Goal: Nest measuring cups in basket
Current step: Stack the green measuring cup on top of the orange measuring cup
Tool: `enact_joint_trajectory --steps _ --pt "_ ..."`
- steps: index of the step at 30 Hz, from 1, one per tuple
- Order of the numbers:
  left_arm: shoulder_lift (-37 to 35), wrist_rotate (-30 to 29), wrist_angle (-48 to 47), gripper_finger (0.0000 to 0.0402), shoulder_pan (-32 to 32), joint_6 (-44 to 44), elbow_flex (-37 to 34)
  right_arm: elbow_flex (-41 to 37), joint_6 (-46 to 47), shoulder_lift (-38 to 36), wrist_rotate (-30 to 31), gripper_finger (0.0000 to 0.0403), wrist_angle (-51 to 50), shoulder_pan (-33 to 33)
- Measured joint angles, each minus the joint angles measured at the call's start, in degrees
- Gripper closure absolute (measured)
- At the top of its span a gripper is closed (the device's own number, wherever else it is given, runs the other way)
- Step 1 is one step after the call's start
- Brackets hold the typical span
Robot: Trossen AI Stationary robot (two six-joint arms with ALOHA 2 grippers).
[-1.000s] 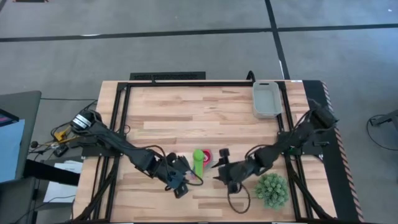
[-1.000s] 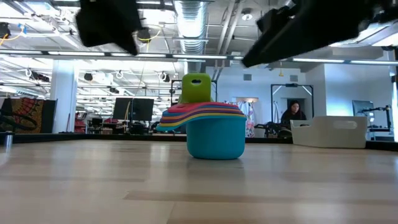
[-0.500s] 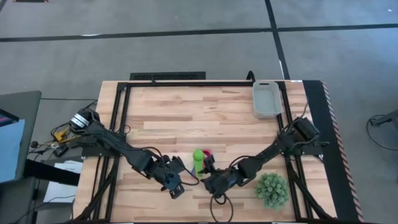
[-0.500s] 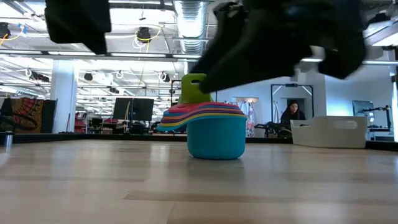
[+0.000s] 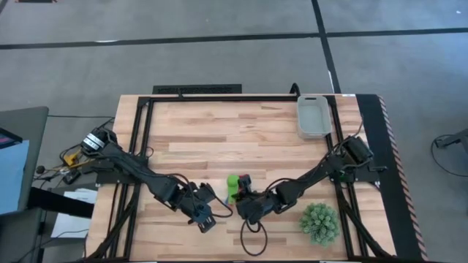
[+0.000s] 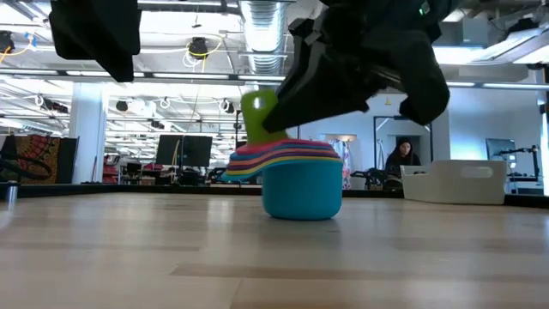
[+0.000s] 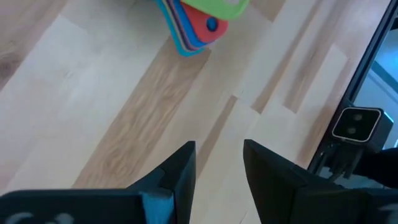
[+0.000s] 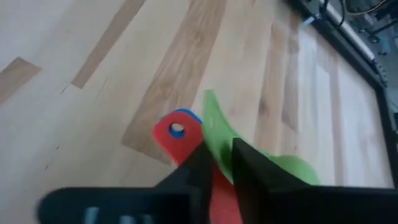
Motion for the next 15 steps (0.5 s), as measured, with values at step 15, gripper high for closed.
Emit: enact_joint_trajectory --steps 15 --pt "-0.04 -3.7 -2.98 0.0281 0.11 -1.83 0.0 -0.11 0.72 -8.54 0.82 0.0382 -0.3 -2.06"
